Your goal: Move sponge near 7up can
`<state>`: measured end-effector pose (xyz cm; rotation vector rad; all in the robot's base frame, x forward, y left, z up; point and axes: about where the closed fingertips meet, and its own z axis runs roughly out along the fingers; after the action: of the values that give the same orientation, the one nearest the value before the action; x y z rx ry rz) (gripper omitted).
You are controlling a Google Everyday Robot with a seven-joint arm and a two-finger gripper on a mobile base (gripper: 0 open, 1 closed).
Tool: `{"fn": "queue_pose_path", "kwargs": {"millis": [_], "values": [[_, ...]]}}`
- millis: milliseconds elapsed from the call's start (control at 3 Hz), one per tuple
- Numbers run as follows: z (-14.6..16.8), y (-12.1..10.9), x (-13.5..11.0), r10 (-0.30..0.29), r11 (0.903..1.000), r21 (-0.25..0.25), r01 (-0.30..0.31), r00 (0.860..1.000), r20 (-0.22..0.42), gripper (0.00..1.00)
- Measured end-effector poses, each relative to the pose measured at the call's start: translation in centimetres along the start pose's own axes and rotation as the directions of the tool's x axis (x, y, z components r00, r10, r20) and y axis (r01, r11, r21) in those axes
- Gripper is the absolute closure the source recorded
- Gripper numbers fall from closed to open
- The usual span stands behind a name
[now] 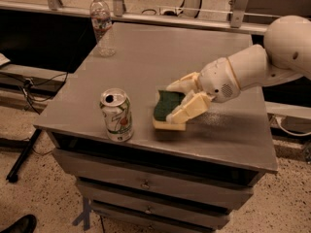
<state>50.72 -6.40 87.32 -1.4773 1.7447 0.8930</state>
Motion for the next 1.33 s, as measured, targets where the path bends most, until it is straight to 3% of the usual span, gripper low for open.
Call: {"fn": "queue_pose_path", "kwargs": {"millis": [667, 1333], "values": [[3.5, 1.3, -0.5, -0.020, 0.9988, -0.044, 0.019, 1.000, -0.006, 0.58], [4.5, 1.3, -0.4, -0.013, 0.9991, -0.041, 0.013, 1.000, -0.004, 0.12]]}}
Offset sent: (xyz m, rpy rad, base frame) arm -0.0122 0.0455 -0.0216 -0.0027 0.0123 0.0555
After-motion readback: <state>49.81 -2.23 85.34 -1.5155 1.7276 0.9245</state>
